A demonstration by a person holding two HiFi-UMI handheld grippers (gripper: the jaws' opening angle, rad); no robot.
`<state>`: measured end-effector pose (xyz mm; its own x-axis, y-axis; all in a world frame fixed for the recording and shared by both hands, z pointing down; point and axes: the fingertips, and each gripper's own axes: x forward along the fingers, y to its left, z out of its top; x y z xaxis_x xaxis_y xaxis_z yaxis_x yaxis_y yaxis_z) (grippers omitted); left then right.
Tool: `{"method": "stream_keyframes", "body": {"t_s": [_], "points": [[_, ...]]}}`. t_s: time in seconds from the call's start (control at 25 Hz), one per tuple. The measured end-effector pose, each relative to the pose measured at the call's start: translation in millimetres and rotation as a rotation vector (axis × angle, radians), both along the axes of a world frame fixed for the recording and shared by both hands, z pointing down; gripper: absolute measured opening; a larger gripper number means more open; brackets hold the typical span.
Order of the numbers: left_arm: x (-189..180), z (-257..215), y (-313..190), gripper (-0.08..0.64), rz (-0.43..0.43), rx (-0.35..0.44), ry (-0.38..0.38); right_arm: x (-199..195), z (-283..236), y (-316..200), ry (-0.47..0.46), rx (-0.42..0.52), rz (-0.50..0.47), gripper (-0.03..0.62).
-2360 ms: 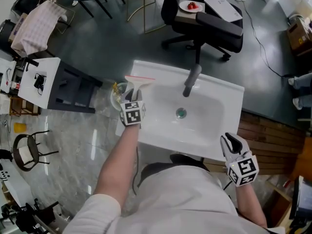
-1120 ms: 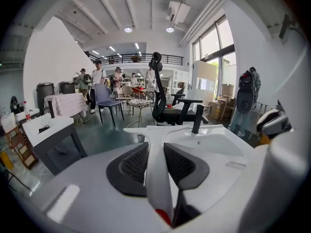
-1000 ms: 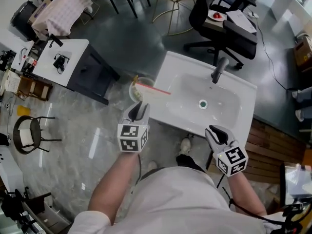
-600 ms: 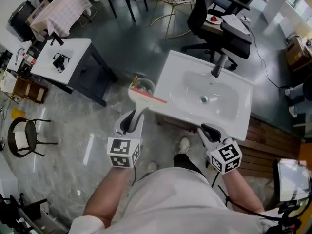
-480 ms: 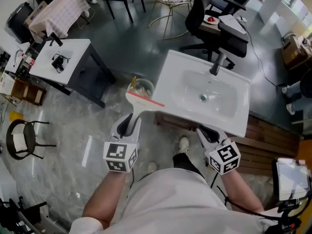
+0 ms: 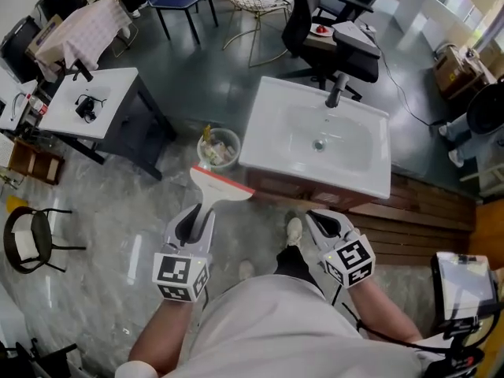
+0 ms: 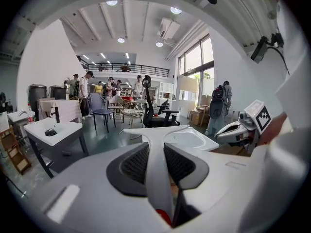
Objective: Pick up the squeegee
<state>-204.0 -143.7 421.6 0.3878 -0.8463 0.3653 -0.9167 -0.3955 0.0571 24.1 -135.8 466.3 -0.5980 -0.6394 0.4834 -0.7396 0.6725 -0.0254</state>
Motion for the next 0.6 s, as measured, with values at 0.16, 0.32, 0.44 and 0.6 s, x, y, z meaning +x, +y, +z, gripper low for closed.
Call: {"method": "stream_keyframes", "body": {"t_s": [0.16, 0.32, 0.44, 0.6], "points": [[-5, 4, 25, 0.104, 0.029, -0.007, -0.010, -13, -2, 22, 0.010, 0.003, -0.005, 0.003], [-7, 8, 39, 0.104, 0.048, -0.019, -0.008, -24, -4, 34, 0.010, 0.013, -0.008, 0.003], [-9, 5, 44, 0.104, 0.056, -0.013, -0.006, -31, -3, 39, 0.011, 0.015, -0.011, 0.003], [-12, 0, 51, 0.104, 0.063, -0.003, 0.004, -39, -5, 45, 0.014, 0.019, -0.010, 0.003]]}}
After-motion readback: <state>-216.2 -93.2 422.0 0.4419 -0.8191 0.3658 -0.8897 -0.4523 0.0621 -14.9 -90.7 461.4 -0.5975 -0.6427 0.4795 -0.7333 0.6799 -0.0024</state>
